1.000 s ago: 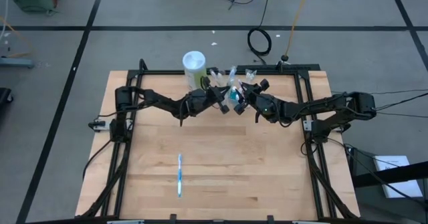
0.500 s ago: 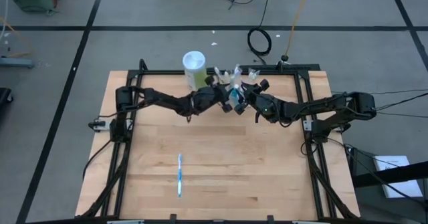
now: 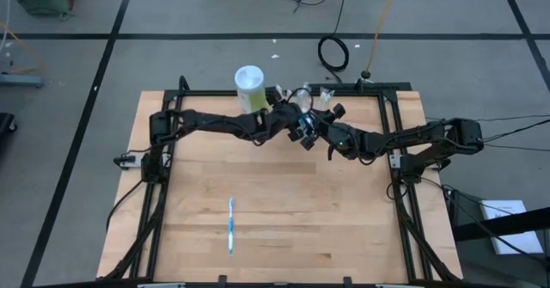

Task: Pick & Place toothbrushing station
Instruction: Put the green toothbrush into the transparent organizer, then put the blue toothbrush into the transparent organizer

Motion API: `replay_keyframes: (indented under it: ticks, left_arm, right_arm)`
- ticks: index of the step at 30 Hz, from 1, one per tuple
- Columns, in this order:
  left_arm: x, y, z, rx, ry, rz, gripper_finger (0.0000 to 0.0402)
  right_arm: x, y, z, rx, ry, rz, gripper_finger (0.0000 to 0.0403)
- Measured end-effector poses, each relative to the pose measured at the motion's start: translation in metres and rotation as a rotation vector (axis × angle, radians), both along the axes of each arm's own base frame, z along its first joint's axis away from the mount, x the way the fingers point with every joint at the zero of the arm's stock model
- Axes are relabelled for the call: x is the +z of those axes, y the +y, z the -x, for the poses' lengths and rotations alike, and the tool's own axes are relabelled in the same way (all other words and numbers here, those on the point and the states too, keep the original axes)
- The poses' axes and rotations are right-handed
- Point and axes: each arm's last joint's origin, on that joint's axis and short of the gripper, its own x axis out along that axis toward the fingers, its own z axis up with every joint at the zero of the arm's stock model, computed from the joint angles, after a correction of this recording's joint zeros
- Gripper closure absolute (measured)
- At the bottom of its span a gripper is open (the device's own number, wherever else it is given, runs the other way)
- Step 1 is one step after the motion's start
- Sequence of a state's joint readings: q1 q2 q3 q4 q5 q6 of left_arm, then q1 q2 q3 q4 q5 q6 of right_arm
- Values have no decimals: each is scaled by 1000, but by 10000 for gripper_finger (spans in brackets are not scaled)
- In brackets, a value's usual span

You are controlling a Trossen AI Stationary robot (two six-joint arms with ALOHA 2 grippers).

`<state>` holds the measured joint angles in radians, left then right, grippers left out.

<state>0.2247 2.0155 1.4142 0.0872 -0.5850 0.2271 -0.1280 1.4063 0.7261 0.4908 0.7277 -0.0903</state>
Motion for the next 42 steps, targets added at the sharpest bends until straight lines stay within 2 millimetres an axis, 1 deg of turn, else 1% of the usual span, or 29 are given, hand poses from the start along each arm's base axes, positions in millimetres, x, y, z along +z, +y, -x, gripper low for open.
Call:
replay_keyframes:
  ticks: [4,7,12,16,20,24,27,30,33,36,39,42]
  left_arm:
    - [13,6,-2,16,22,13,198]
    - [26,8,2,-10,8,26,203]
    - [57,4,19,-36,-20,70,213]
    - [85,-1,43,-41,-19,142,217]
    - [116,-12,73,-113,-16,234,217]
    - [140,-26,104,-190,0,351,217]
    - [154,-35,127,-195,8,418,217]
    - [164,-44,149,-185,27,482,218]
    - [170,-54,168,-175,69,529,218]
    - [165,-67,181,-172,94,577,218]
    - [150,-82,190,-168,103,630,218]
    - [124,-100,196,-146,110,702,218]
  right_arm:
    - [0,3,-1,8,5,4,220]
    - [0,7,1,23,45,26,220]
    - [11,18,14,-44,108,63,220]
    - [25,28,31,-48,62,18,220]
    - [37,37,40,37,-41,-69,220]
    - [42,42,42,144,-124,-164,220]
    - [40,44,40,203,-143,-230,220]
    - [37,46,36,252,-160,-293,220]
    - [34,47,31,279,-192,-356,220]
    - [31,48,27,303,-218,-397,220]
    - [30,49,24,324,-226,-408,220]
    - [29,50,22,324,-242,-424,220]
